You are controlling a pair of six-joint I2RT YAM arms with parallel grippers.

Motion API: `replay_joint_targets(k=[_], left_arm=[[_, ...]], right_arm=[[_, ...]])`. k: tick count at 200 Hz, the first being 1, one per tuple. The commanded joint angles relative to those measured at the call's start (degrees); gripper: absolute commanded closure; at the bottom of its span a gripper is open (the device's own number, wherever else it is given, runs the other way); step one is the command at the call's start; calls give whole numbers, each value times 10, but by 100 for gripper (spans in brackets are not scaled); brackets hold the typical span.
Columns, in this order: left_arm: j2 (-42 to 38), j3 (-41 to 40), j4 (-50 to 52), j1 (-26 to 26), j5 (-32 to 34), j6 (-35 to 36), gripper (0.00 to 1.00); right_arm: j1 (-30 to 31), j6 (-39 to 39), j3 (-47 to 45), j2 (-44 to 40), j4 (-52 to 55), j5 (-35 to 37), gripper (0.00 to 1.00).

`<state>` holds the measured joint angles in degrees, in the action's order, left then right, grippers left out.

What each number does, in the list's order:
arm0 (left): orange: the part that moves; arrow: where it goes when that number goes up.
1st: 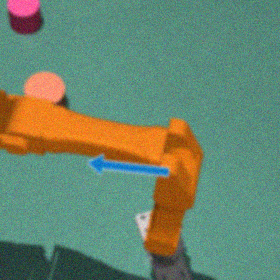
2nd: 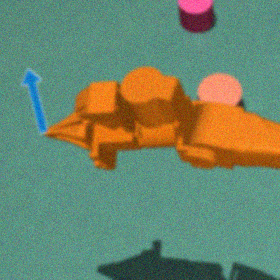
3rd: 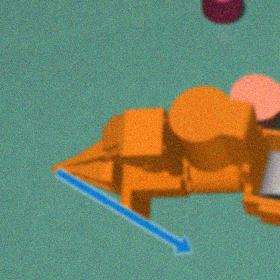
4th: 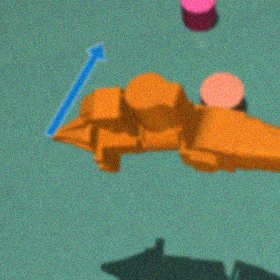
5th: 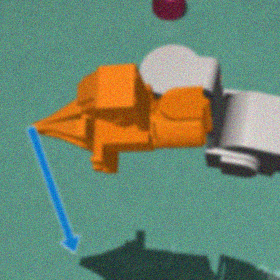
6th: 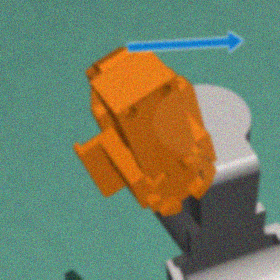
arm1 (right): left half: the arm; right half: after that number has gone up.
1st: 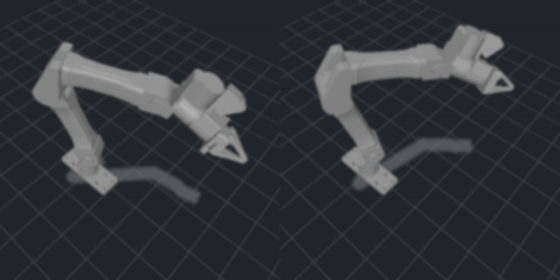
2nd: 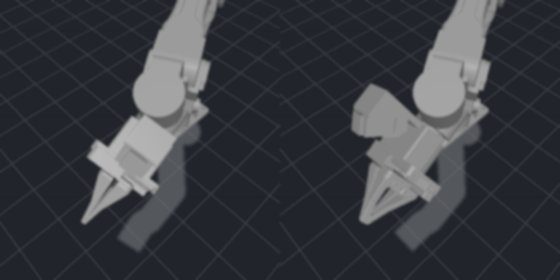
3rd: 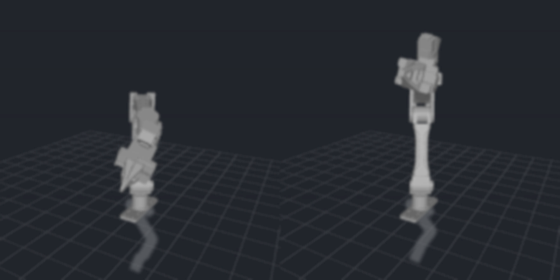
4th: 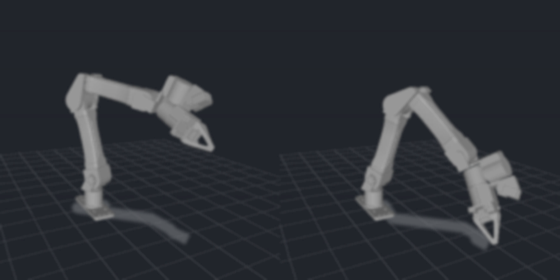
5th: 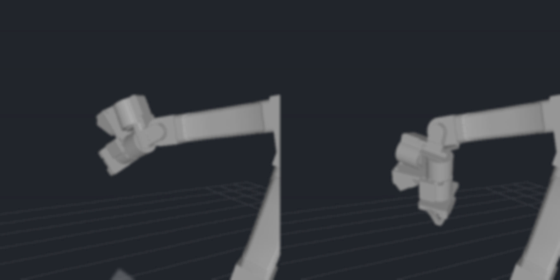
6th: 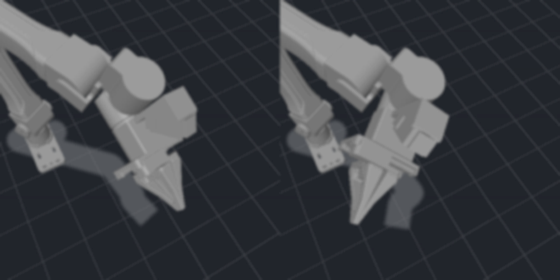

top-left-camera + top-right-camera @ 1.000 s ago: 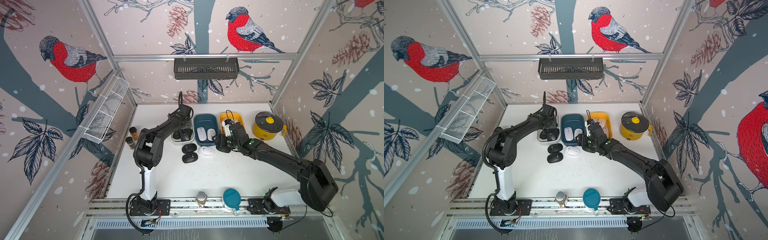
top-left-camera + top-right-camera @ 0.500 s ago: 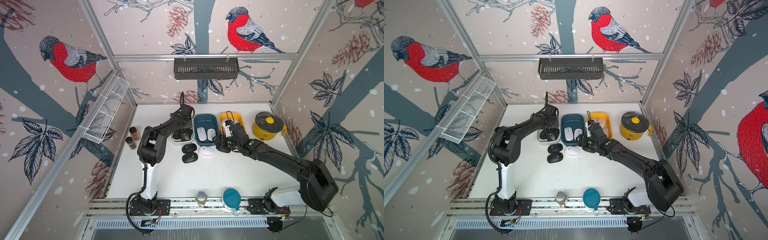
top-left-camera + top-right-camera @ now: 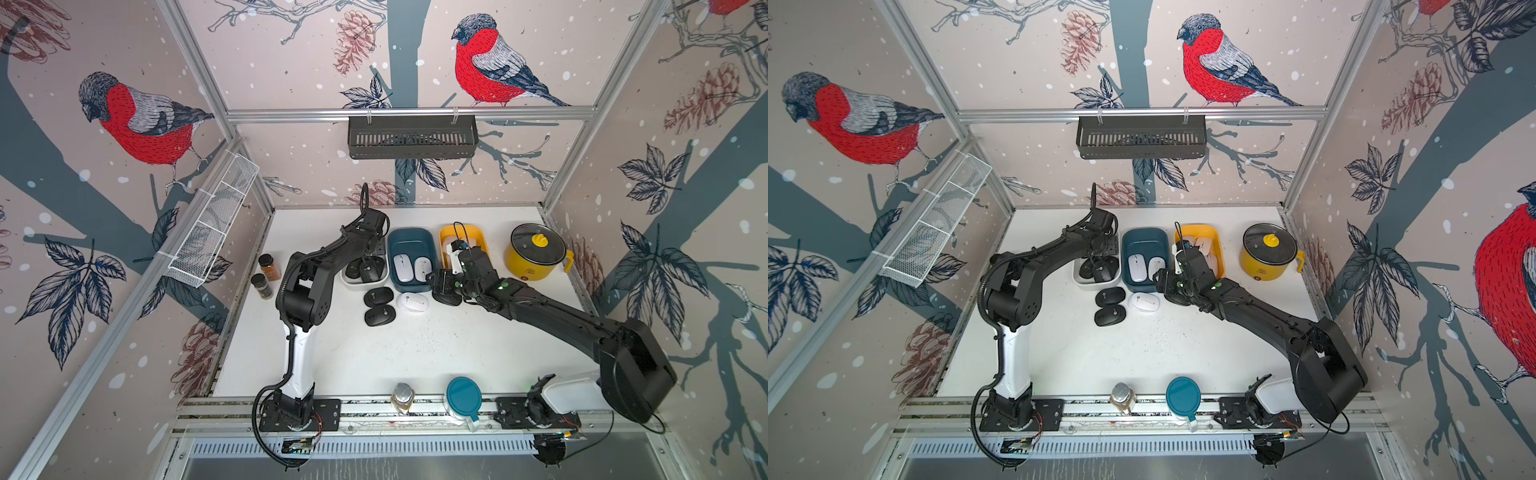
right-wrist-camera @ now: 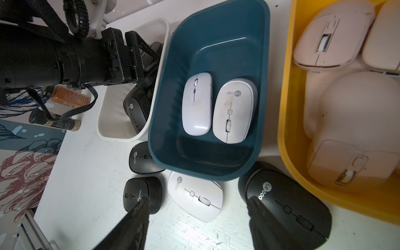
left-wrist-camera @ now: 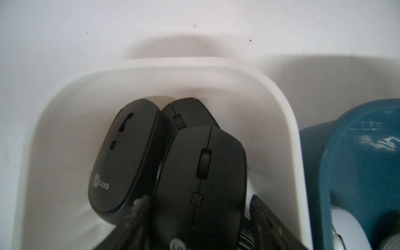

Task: Place the mice by color into the storage box
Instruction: Place the mouse in the storage box.

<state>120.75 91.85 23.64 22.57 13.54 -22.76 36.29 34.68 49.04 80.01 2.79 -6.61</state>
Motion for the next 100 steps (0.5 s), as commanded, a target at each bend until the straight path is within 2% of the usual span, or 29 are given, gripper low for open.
replay_joint_targets(k=[1, 70, 100], left_arm=[[-4, 6, 2, -1, 1, -13, 24], [-85, -17, -4, 0, -11, -19, 21], [-136, -54, -13, 1, -18, -32, 21]], right_arm=[[-1, 2, 2, -4, -4, 5, 28], [5, -86, -15, -31, -7, -6, 26], [45, -146, -28, -28, -21, 25, 26]])
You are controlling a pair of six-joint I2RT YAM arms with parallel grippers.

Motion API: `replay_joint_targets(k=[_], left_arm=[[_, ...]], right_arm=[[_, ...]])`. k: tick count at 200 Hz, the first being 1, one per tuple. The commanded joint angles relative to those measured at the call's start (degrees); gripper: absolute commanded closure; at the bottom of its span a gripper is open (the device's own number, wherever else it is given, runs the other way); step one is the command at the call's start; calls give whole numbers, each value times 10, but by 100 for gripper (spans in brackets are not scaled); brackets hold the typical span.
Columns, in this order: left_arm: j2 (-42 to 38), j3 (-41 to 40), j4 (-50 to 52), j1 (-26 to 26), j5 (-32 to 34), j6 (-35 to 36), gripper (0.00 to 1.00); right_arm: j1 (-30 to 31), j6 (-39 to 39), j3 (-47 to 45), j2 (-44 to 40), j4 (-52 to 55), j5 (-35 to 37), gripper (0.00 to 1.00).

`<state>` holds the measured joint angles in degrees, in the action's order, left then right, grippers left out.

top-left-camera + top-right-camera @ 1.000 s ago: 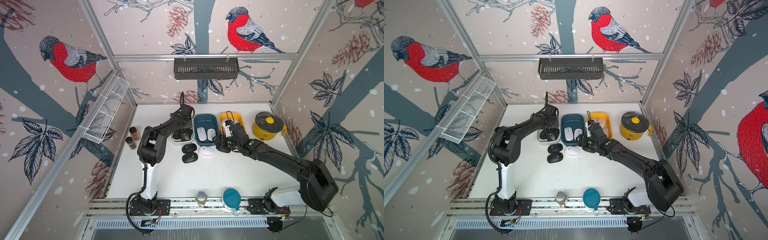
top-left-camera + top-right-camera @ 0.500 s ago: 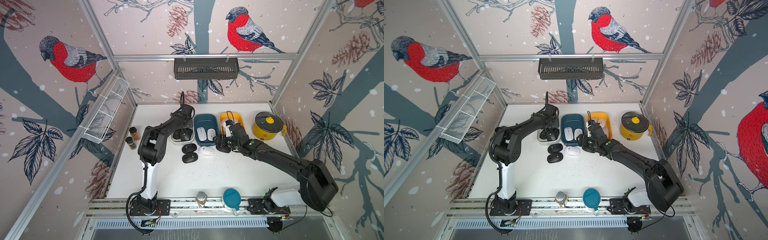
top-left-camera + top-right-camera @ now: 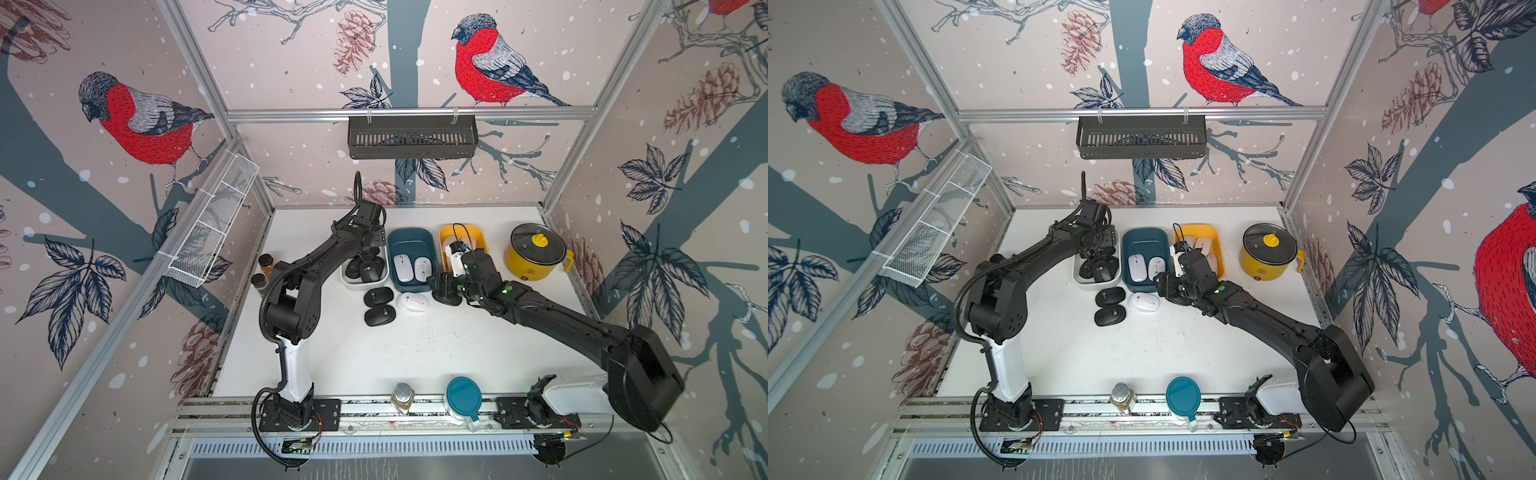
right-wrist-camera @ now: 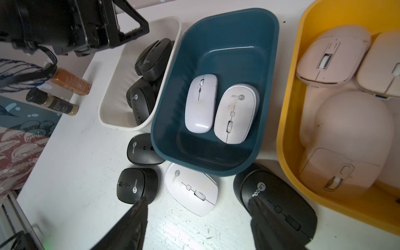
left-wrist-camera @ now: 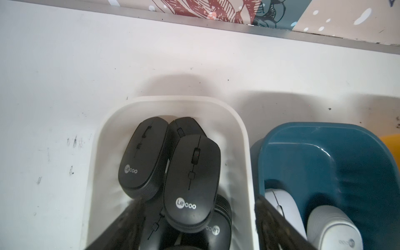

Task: Place the mice by color into the storage box
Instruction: Place the mouse in the storage box, then pick up the mouse from the center of the board.

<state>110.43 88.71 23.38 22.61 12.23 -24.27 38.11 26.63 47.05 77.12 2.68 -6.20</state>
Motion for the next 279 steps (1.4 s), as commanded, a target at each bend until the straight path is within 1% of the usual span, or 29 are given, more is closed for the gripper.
replay_joint_targets(k=[1, 21, 37, 69, 110, 128, 171, 213, 279], left_arm=[[-35, -25, -11, 1, -5, -17, 21], [-81, -66, -22, 2, -9, -31, 21], [-122, -104, -31, 3, -15, -40, 21], [-191, -166, -27, 4, -36, -53, 21], [-274, -242, -32, 5, -33, -72, 21], [-298, -261, -35, 5, -38, -73, 21], [-315, -261, -14, 5, -34, -73, 21], [-315, -260, -10, 5, -30, -72, 20], [-313, -264, -9, 4, -21, -71, 21]], right_arm=[[29, -67, -8, 1, -20, 22, 26], [68, -110, -6, 26, -22, 40, 25], [90, -123, -3, 51, -28, 45, 25], [104, -134, 5, 103, -40, 33, 25], [111, -148, 9, 145, -49, 54, 25], [112, -155, 11, 156, -54, 63, 25], [106, -177, 14, 185, -70, 85, 25], [103, -192, 25, 217, -82, 100, 26], [104, -203, 34, 241, -86, 85, 26]])
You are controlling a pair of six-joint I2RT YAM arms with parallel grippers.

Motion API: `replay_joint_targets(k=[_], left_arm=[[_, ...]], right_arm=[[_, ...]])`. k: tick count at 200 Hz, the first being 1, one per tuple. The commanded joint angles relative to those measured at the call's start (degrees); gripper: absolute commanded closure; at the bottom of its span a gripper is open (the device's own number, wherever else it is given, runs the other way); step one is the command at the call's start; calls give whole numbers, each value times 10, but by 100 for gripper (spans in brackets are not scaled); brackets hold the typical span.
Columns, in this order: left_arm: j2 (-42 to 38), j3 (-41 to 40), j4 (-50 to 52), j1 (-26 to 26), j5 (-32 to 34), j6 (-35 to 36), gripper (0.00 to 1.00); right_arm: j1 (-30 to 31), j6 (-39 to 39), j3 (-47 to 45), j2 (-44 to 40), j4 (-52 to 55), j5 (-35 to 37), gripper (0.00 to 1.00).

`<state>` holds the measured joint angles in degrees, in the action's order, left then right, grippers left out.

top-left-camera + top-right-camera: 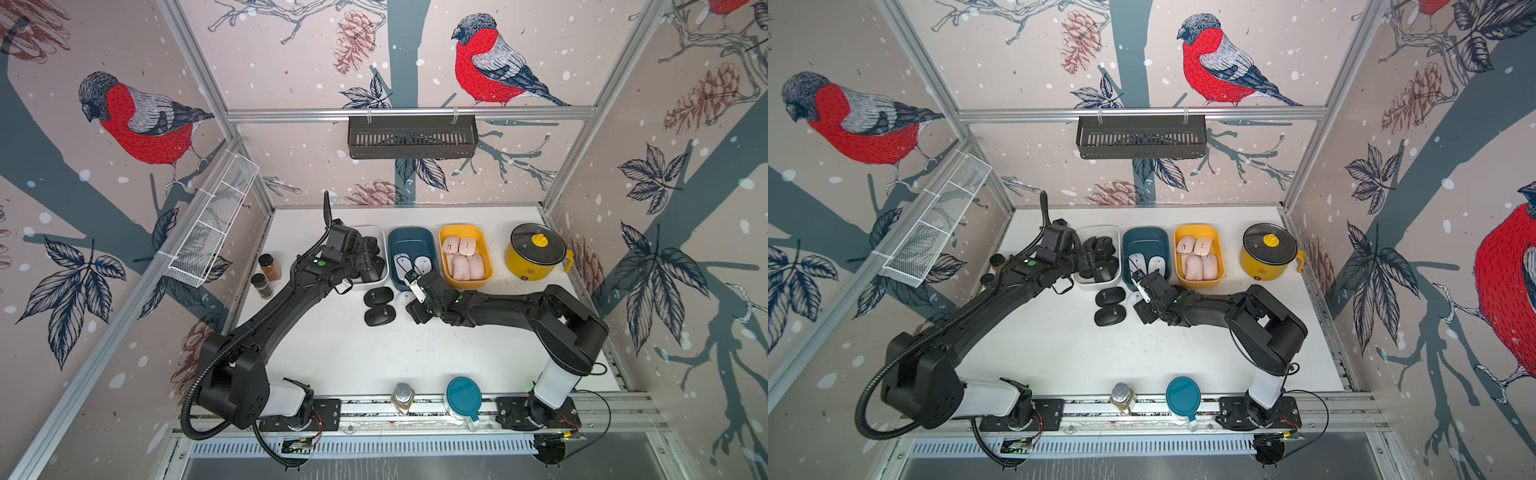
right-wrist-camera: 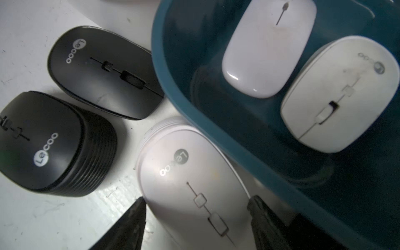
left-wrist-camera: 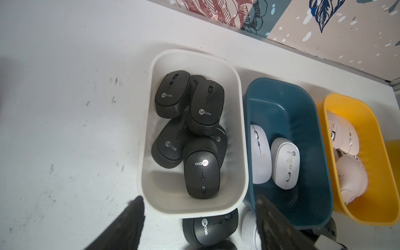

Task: Place the mice by color into the storage box
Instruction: Pick up the mouse from the center of the board.

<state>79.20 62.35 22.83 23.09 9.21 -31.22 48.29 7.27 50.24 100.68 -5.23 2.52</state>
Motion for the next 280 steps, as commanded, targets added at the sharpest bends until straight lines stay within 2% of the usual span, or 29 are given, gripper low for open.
replay_joint_targets(k=[1, 66, 112, 189, 280], left_arm=[[-1, -1, -4, -1, 9, -2, 21], [-9, -13, -6, -1, 13, -6, 21], [-13, -19, -7, -1, 14, -6, 20], [-8, -20, -10, -1, 15, -6, 20], [-7, -19, -7, -1, 17, 0, 20]], right_arm=[[2, -9, 2, 6, -7, -3, 26], [43, 2, -3, -5, 8, -19, 26], [39, 6, -4, -26, 7, -21, 25], [20, -29, 24, 16, 2, -30, 22], [51, -25, 47, 54, 3, -2, 24]])
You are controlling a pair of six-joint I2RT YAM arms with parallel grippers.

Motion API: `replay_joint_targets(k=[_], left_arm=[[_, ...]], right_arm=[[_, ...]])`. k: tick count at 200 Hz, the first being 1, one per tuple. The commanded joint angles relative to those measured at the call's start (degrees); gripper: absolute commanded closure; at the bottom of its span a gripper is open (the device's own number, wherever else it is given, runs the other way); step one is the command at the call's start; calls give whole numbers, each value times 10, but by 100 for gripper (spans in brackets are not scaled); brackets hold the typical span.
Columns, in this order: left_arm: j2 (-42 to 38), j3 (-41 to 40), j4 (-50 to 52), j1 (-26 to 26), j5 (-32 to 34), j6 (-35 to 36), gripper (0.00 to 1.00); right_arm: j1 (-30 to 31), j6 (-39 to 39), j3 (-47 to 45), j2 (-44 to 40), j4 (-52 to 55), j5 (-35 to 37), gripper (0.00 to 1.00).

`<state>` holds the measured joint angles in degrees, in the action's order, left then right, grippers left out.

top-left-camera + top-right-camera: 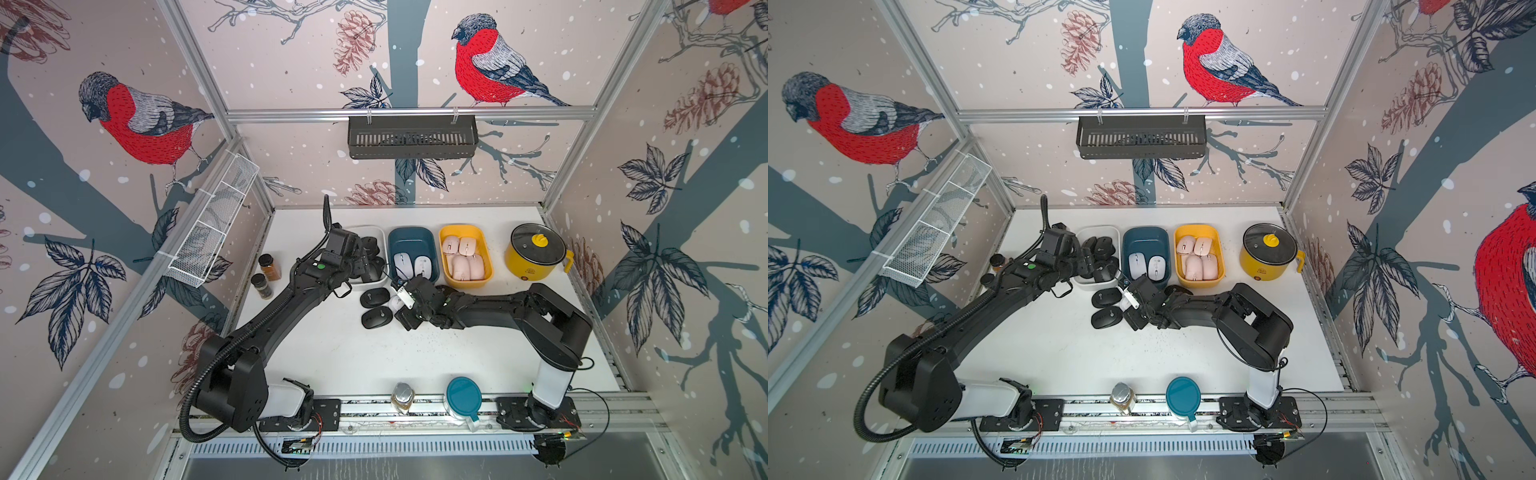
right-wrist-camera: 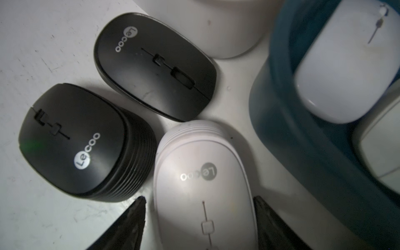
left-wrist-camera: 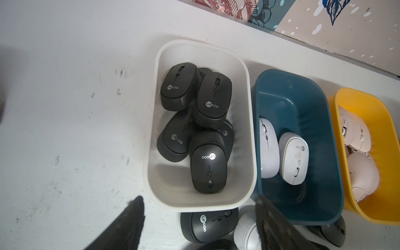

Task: Place the mice by color into the storage box
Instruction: Pick up the mouse from the center of the board.

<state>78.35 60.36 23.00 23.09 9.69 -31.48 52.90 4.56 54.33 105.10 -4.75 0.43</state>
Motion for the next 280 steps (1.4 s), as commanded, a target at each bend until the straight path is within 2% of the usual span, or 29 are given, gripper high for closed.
replay_joint_targets(k=[1, 53, 127, 195, 254, 280], left_arm=[[1, 1, -9, -1, 12, 2, 20], [2, -2, -11, -1, 10, 3, 20], [7, 13, -10, -1, 7, 29, 20], [17, 34, -19, -3, 30, 99, 20], [13, 38, -28, -11, -21, 132, 20], [20, 63, -8, -11, -18, 167, 20]], right_arm=[[6, 2, 7, 10, -3, 19, 24], [11, 10, 4, 18, -8, 41, 29], [20, 52, -34, -48, -18, 64, 47], [38, 114, -49, -122, -8, 92, 49], [39, 168, -24, -177, 42, 115, 49], [35, 185, 2, -187, 73, 134, 50]])
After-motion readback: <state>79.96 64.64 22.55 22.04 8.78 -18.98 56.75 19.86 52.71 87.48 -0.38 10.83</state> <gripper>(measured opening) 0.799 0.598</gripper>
